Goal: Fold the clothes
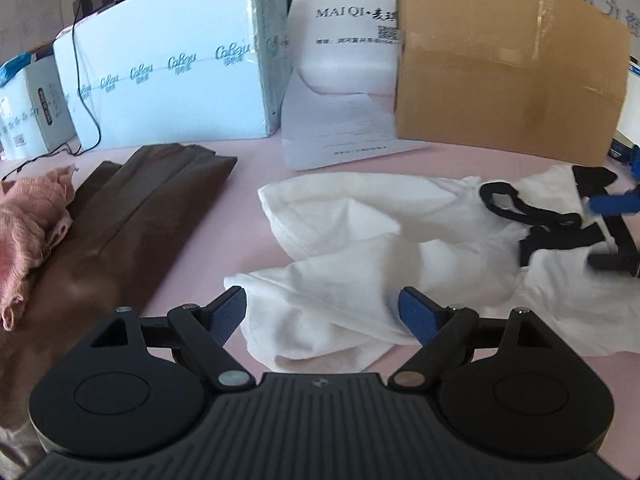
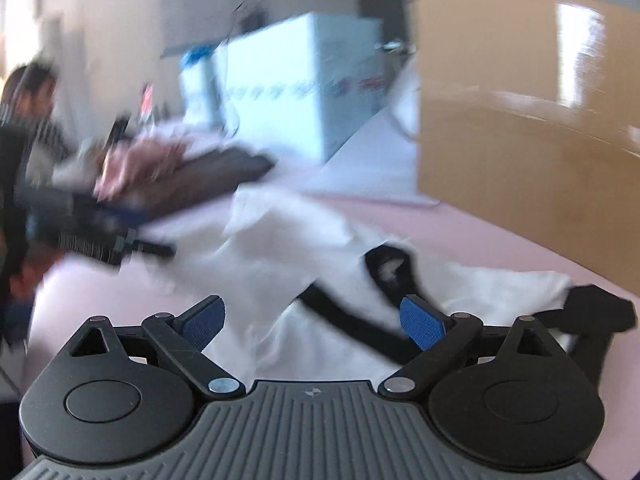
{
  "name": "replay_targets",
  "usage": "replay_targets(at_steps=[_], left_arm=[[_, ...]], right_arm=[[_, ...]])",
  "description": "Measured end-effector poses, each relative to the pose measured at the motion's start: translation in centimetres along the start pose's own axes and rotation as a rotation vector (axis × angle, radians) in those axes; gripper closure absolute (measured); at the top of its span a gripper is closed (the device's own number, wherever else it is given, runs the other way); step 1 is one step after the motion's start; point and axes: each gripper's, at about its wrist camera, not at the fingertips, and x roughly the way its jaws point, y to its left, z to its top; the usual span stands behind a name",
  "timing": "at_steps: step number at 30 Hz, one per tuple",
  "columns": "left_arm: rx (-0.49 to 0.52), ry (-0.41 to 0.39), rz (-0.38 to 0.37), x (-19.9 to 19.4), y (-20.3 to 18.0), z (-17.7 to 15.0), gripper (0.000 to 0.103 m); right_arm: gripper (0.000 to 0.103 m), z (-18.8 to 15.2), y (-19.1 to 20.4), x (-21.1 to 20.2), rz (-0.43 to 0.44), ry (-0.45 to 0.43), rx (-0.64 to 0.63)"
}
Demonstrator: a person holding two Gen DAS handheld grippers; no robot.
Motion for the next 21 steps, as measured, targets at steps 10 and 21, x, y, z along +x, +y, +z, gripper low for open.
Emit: replay_targets(at_steps=[10, 21], left_arm=[[0.067, 0.023, 0.008, 1.7, -3.0, -2.0, 0.071], [0.188, -0.123, -0.053, -3.6, -3.0, 0.1, 0.079]], right_arm=[[0.09, -0.7, 1.2, 1.2, 0.006, 0.099, -0.041], [0.096, 2.3, 2.1, -6.6, 0.177, -0.045, 0.031]])
